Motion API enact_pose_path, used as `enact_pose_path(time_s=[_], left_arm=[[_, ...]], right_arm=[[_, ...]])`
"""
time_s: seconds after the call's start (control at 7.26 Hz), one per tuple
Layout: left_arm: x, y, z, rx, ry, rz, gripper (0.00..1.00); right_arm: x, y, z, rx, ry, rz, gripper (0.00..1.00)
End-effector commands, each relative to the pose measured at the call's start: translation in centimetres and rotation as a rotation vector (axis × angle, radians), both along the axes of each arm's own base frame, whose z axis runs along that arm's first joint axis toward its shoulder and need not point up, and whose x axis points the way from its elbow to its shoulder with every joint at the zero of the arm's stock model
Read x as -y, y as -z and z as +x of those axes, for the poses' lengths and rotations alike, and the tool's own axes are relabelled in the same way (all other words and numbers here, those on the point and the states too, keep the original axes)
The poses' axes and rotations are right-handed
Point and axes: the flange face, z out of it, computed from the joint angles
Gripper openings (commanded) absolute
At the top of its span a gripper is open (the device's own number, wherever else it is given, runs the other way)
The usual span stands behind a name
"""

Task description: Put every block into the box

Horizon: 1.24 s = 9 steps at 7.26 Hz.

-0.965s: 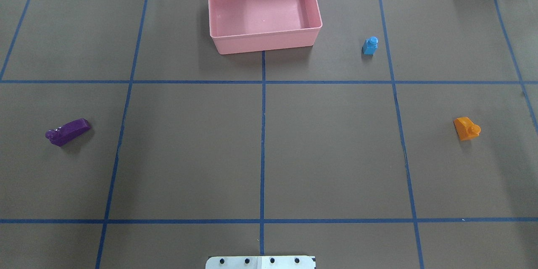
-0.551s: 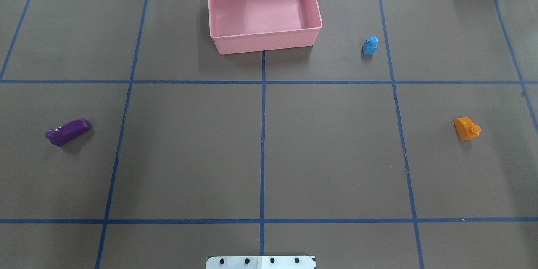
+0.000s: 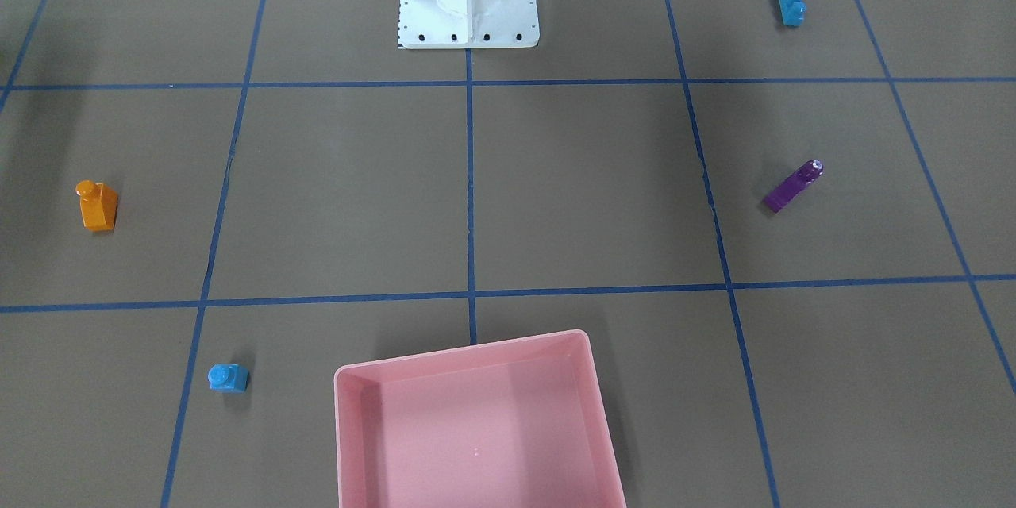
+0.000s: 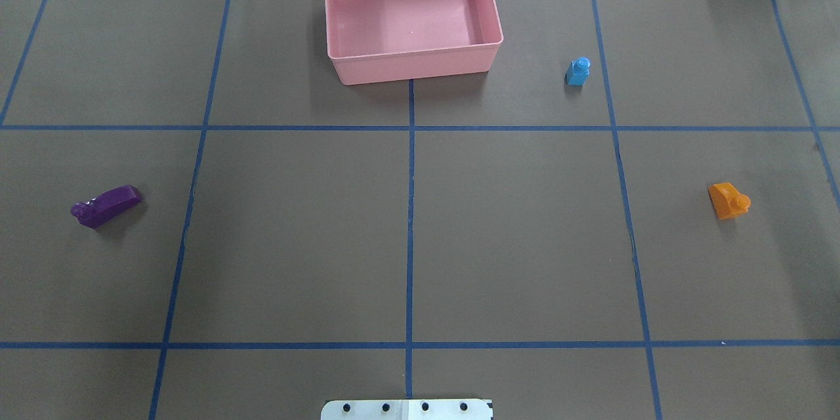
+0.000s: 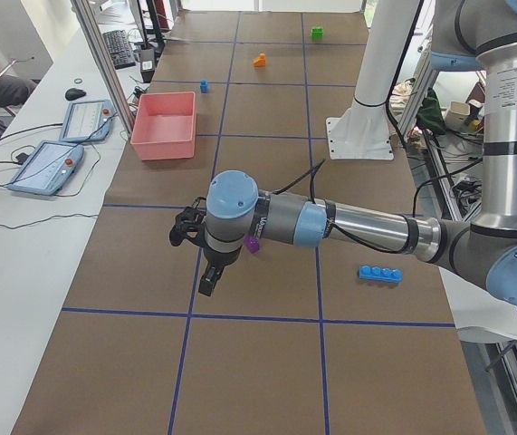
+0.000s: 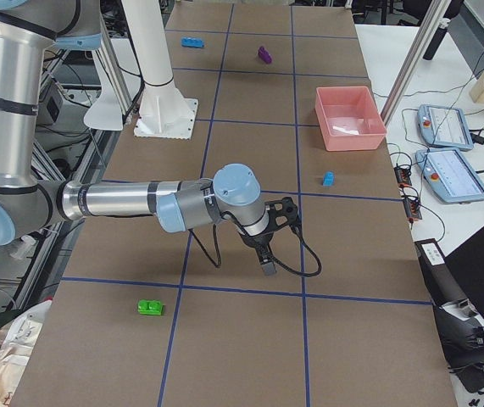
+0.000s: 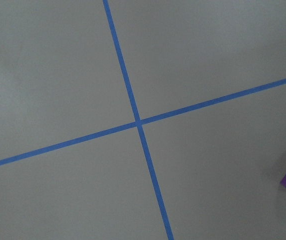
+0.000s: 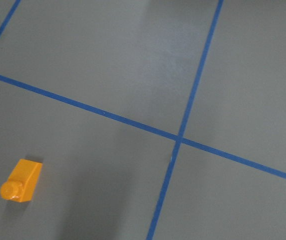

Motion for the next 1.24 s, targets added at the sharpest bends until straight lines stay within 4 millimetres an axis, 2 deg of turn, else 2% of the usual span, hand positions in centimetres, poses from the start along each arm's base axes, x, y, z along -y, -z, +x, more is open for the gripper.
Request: enact_pose_path(time_s=[0.0, 0.14, 0.41, 0.55, 0.69, 0.96, 1.1], left_arm=[[0.1, 0.3, 0.0, 0.001, 0.0, 0.015, 1.0], [0.0, 0.3, 0.0, 0.002, 0.0, 0.024, 1.0], [-0.1, 0.3, 0.0, 0.002, 0.0, 0.026, 1.0], [-0.1, 0.4, 0.0, 0.002, 0.0, 0.028, 1.0], [-0.1, 0.4, 0.0, 0.002, 0.0, 0.028, 1.0], [-0.2, 0.3, 0.0, 0.002, 0.0, 0.026, 1.0], [-0.2, 0.3, 0.0, 0.002, 0.0, 0.026, 1.0]], right_arm=[[0.3, 1.1, -7.1, 0.107, 0.111, -0.003, 1.0], [0.1, 1.1, -11.2, 0.142, 0.076, -0.154, 1.0], [-0.3, 1.4, -18.1, 0.088, 0.019, -0.215, 1.0], [-1.0, 1.2, -22.5, 0.029, -0.029, -0.236, 1.0], [-1.6, 1.1, -24.9, -0.002, -0.036, -0.233, 1.0], [-0.9, 1.2, -28.0, -0.008, -0.02, -0.237, 1.0], [-0.3, 0.0, -29.1, -0.033, -0.022, -0.239, 1.0]])
